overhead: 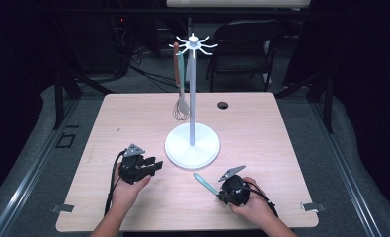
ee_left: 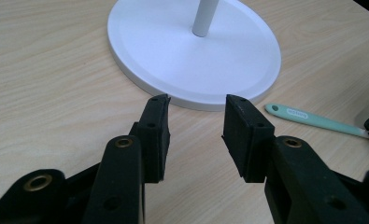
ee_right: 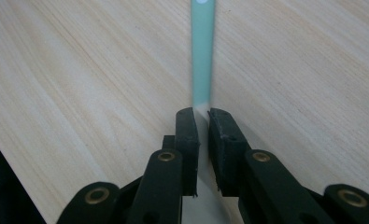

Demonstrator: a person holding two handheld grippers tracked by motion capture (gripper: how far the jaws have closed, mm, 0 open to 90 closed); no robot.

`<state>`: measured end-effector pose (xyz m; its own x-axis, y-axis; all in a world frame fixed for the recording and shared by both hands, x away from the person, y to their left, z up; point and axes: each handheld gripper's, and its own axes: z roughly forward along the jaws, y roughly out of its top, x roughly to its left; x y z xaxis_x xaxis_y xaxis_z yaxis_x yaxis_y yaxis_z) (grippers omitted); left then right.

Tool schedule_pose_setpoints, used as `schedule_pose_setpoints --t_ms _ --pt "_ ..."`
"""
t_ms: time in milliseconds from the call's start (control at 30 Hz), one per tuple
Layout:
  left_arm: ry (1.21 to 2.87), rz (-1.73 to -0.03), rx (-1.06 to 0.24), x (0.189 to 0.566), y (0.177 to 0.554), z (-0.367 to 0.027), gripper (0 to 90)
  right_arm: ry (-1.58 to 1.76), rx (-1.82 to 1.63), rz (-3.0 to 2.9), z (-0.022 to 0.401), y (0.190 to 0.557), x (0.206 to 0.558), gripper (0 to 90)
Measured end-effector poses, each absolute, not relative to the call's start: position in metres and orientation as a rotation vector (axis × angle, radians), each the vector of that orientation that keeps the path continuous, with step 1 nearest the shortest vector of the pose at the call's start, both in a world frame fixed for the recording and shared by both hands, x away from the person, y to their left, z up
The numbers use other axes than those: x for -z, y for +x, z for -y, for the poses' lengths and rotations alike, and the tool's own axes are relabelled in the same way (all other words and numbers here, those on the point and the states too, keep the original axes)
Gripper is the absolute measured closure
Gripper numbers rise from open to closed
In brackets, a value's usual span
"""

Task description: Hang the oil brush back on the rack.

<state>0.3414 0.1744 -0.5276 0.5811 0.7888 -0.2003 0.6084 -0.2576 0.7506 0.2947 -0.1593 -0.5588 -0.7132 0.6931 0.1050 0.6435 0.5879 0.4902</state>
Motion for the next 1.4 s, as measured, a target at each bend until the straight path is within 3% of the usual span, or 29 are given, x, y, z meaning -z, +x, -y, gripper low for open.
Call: schedule_pose_setpoints --t_ms 733,1400 --pt "2.022 -1.059 -0.245 0.538 0.337 -0.148 49.6 1.111 -0.850 -2.685 0.161 0.294 0.554 83.1" --pt "2.031 -1.058 -0.237 0.540 0.336 -0.145 49.5 1.124 -0.800 -2.699 0.157 0.298 0.559 81.0"
